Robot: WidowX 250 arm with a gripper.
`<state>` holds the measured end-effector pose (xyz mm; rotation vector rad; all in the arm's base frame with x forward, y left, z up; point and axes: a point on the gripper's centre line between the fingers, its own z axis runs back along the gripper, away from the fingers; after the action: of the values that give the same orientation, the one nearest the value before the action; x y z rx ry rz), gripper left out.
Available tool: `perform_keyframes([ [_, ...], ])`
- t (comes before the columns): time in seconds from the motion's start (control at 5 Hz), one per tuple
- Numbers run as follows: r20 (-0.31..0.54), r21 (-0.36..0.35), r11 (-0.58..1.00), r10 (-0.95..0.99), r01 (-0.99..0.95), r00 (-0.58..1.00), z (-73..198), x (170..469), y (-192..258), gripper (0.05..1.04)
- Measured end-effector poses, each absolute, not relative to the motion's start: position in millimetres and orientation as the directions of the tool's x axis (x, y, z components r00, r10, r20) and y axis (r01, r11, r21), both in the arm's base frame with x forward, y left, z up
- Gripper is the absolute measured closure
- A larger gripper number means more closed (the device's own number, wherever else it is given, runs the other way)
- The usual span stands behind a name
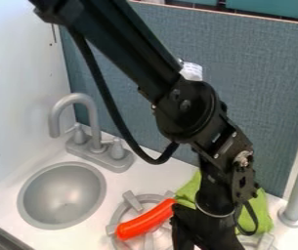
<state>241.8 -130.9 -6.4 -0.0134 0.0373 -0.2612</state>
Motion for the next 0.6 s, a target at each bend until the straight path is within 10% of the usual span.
perform_keyframes([
  [0.6,0.020,-0.035,0.989,-0.144,0.145,0.989,3,264,-58,0.083],
])
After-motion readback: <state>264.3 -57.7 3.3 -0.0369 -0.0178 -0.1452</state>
